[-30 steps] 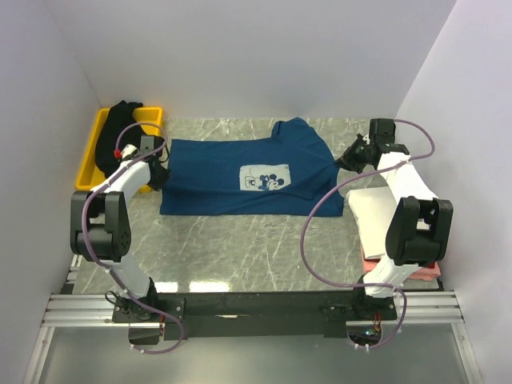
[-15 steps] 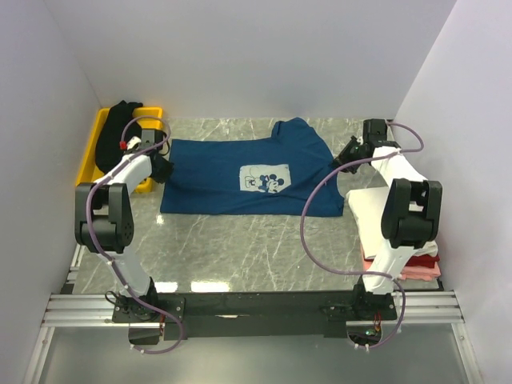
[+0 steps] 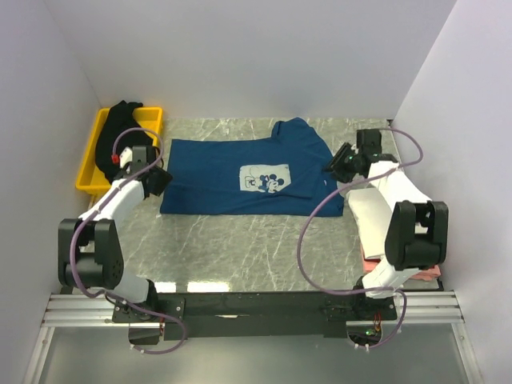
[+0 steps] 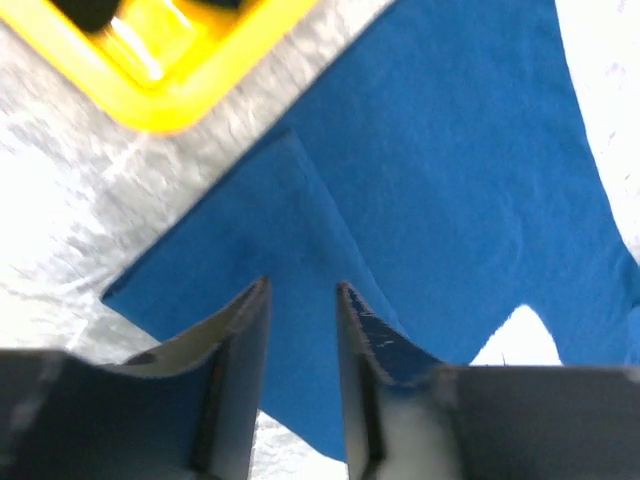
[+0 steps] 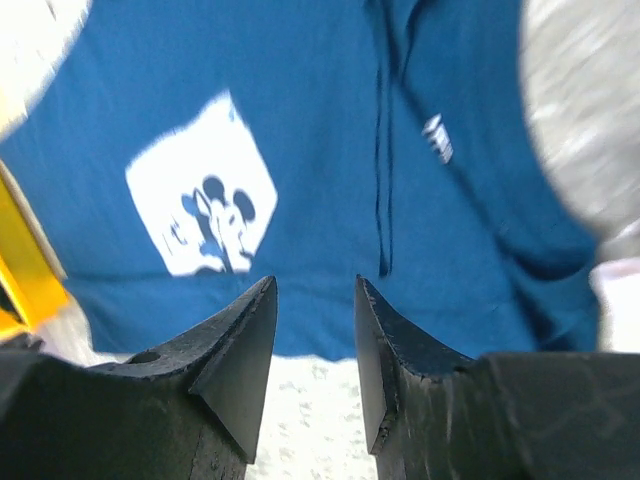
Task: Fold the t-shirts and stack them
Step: Fold the tshirt
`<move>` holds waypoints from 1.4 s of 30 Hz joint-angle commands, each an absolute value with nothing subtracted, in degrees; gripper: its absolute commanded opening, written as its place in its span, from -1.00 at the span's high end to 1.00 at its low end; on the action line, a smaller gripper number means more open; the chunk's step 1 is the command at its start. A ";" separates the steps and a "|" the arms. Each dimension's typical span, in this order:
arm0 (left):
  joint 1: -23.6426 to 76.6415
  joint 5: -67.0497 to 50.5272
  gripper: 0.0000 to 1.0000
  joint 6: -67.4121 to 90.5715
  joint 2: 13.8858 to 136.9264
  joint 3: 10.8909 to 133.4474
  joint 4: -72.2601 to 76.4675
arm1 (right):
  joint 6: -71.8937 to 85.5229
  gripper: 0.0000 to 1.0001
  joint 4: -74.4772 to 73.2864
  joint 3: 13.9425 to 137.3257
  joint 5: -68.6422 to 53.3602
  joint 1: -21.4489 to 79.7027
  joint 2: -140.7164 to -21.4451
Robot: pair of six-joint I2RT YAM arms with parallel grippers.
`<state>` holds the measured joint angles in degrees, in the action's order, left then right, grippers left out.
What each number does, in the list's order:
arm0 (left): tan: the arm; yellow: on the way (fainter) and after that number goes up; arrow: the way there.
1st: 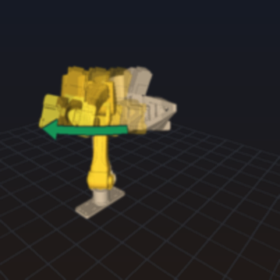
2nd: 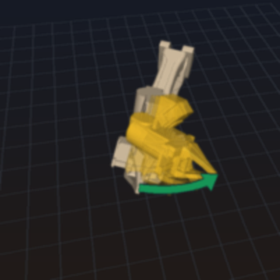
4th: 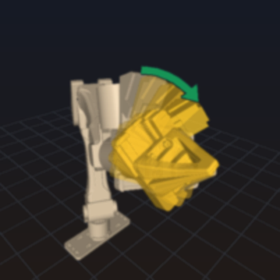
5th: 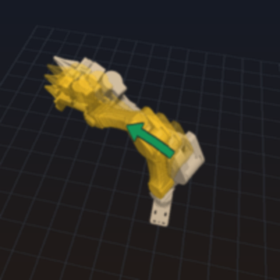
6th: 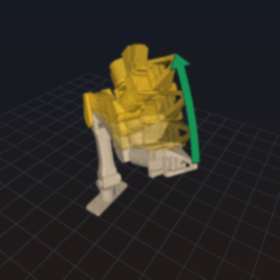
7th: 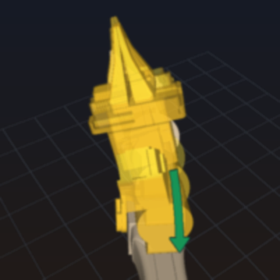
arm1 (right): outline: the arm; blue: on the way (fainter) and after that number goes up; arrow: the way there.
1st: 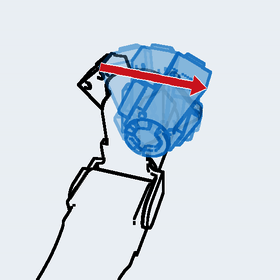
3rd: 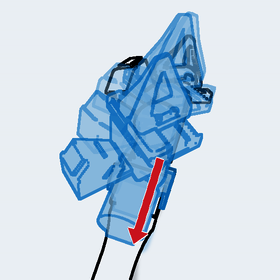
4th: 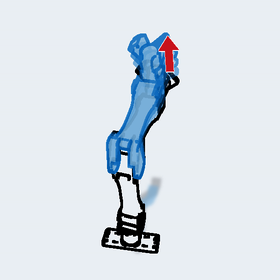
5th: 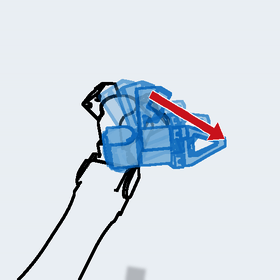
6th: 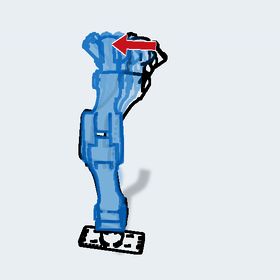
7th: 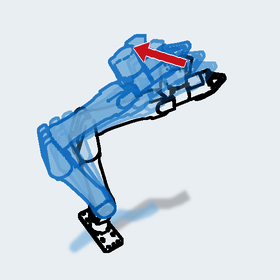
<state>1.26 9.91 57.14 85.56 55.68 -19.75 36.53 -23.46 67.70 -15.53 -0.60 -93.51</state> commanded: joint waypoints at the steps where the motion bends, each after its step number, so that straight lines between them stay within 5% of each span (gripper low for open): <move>1: 3.77 8.87 0.30 58.88 84.02 52.22 -15.39 | 36.39 0.12 -18.99 62.85 -12.92 2.81 -90.70; 26: 5.45 11.34 0.49 58.54 84.73 39.82 -9.67 | 38.85 0.14 -11.25 57.92 -10.99 8.26 -101.69; 42: 5.36 11.42 0.53 57.83 83.94 39.73 -10.28 | 38.85 0.80 -13.09 60.99 -10.20 9.32 -102.39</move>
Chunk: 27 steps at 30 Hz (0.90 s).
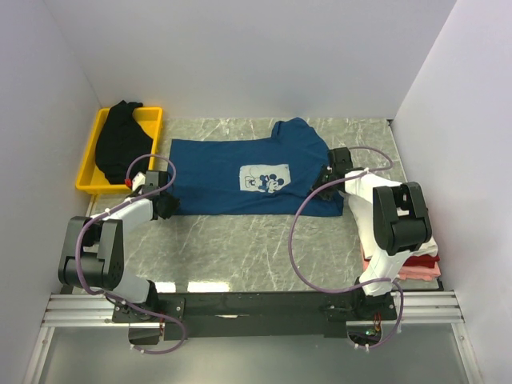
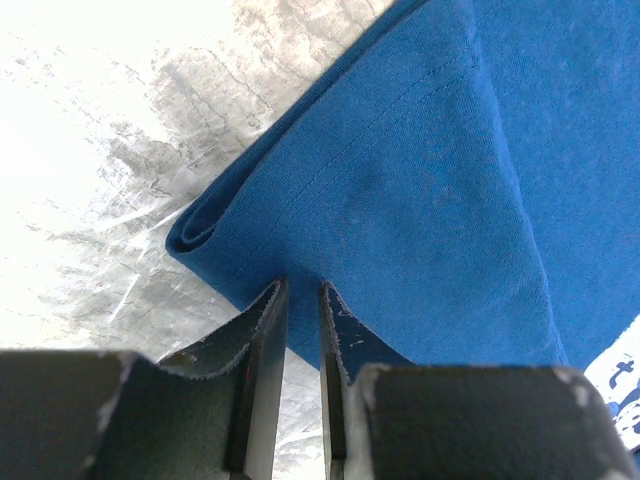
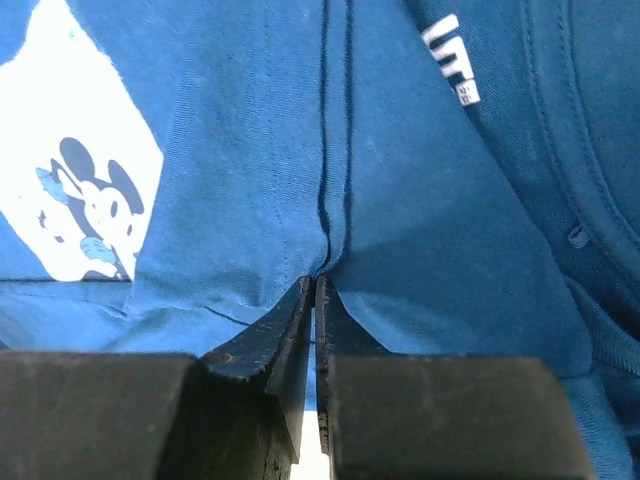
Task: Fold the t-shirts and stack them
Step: Fold the tshirt
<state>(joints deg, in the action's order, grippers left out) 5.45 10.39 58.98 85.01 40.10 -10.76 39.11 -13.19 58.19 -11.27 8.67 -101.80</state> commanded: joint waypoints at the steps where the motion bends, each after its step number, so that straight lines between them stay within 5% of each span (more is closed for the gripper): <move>1: 5.36 11.43 0.53 57.83 83.76 39.64 -10.37 | 38.67 0.80 -13.53 61.26 -10.02 9.49 -102.39; 27: 5.36 10.90 0.54 57.74 81.83 39.20 -10.99 | 37.26 0.99 -20.31 87.35 -9.67 16.52 -116.88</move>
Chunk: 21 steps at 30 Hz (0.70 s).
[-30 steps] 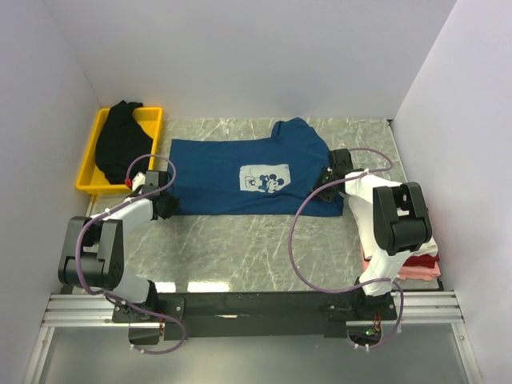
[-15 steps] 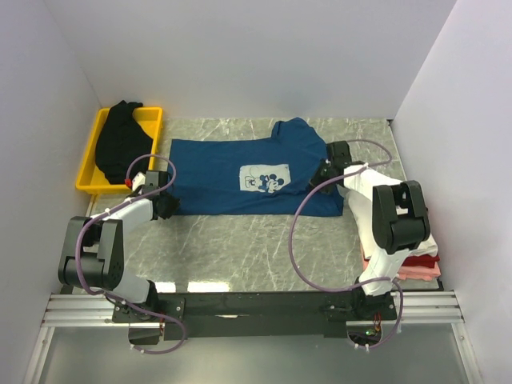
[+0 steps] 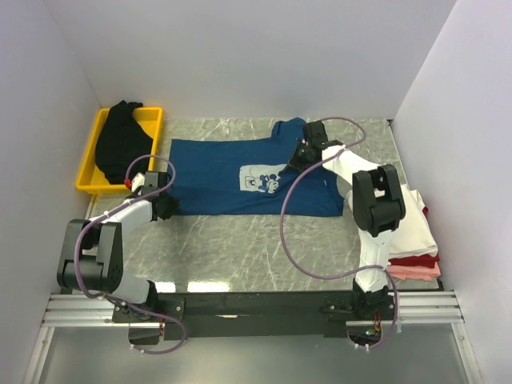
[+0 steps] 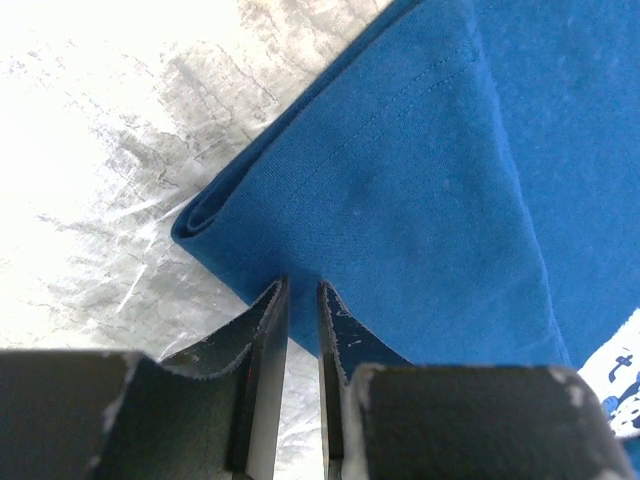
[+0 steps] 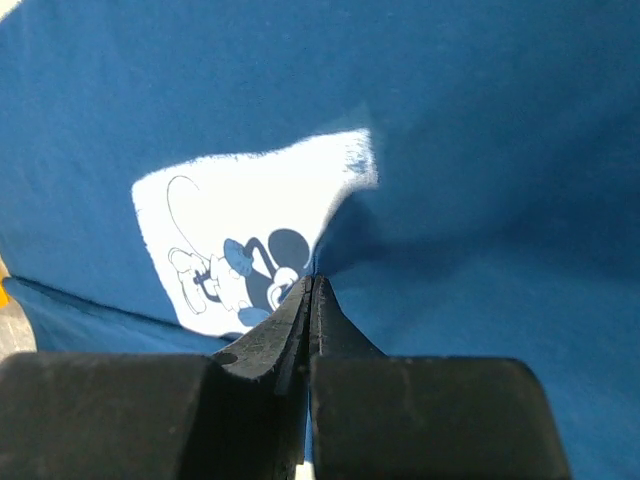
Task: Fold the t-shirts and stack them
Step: Fold the tshirt
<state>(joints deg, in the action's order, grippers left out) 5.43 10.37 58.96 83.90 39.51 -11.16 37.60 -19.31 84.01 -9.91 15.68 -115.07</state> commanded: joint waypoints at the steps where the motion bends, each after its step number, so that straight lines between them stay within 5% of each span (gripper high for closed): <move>1: 5.36 10.99 0.54 57.66 81.83 39.03 -10.99 | 37.27 0.99 -19.87 87.80 -9.84 16.78 -117.16; 8: 5.45 10.81 0.53 57.65 80.86 38.58 -10.99 | 37.35 0.95 -18.45 91.23 -11.34 18.19 -120.49; 14: 5.36 10.11 0.36 57.13 77.70 38.15 -10.81 | 35.43 0.12 -18.20 90.80 -11.25 18.11 -117.78; 21: 5.36 10.72 0.13 57.22 72.43 38.32 -14.05 | 34.19 -0.02 -21.71 87.13 -8.18 17.41 -107.96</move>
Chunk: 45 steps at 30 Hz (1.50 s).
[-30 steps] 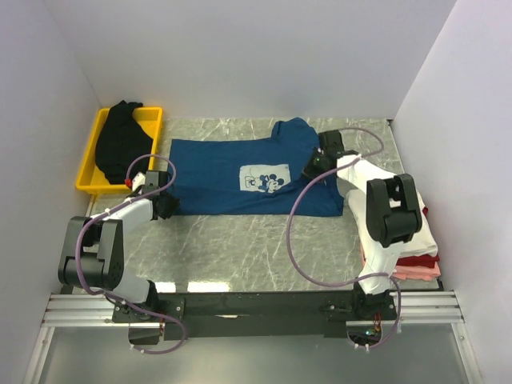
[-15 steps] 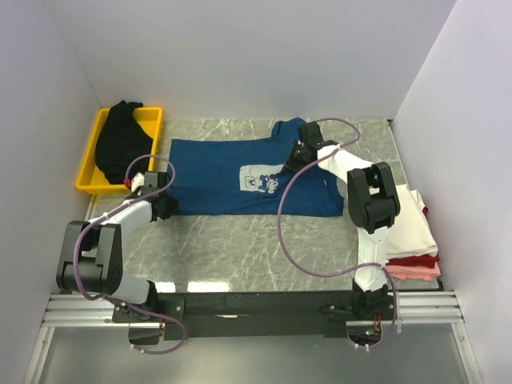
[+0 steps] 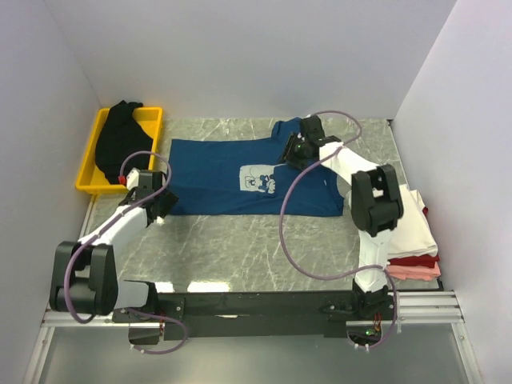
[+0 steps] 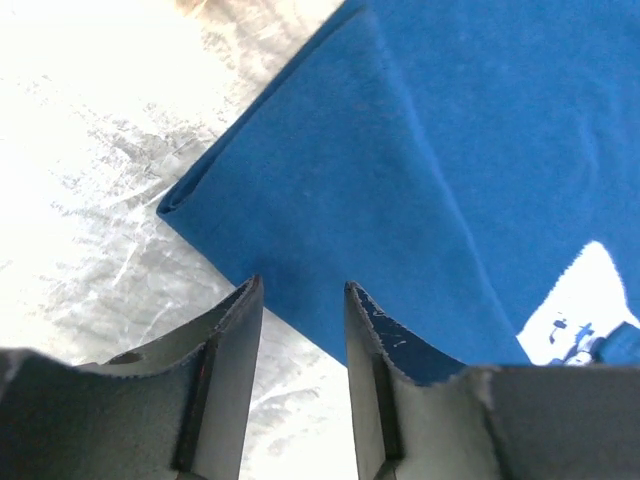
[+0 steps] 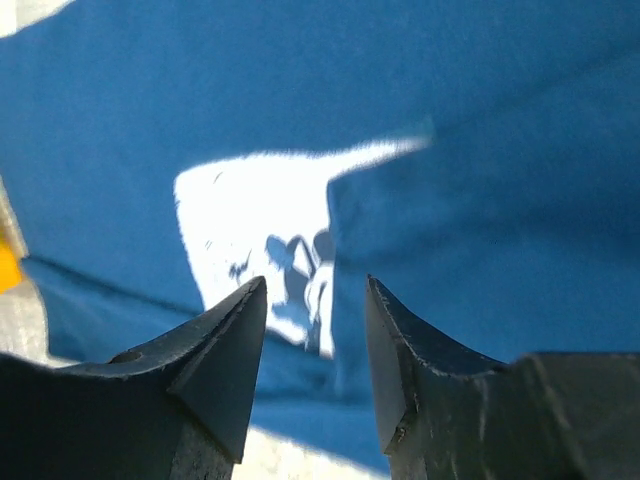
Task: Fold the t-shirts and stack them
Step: Fold the tshirt
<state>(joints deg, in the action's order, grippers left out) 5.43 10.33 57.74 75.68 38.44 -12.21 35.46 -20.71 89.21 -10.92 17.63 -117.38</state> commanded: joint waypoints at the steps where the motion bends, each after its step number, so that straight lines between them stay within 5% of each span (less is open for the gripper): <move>1: 5.27 11.16 0.12 57.39 71.73 38.15 -14.67 | 34.54 -0.02 -21.45 85.19 -7.74 17.14 -106.10; 18: 0.27 10.55 0.02 59.33 68.20 28.83 -7.75 | 39.37 0.06 -15.91 41.41 -0.97 8.27 -70.68; 36: 0.18 12.04 0.04 59.50 78.22 28.47 0.79 | 39.20 0.01 -6.86 36.38 -5.63 0.26 -79.62; 42: 0.18 12.92 0.34 59.24 79.10 29.79 0.18 | 39.64 0.11 -6.42 37.26 -4.31 0.35 -82.18; 45: 0.18 13.01 0.83 59.50 79.02 30.06 -1.56 | 39.38 0.48 -6.94 38.23 -3.87 0.35 -83.05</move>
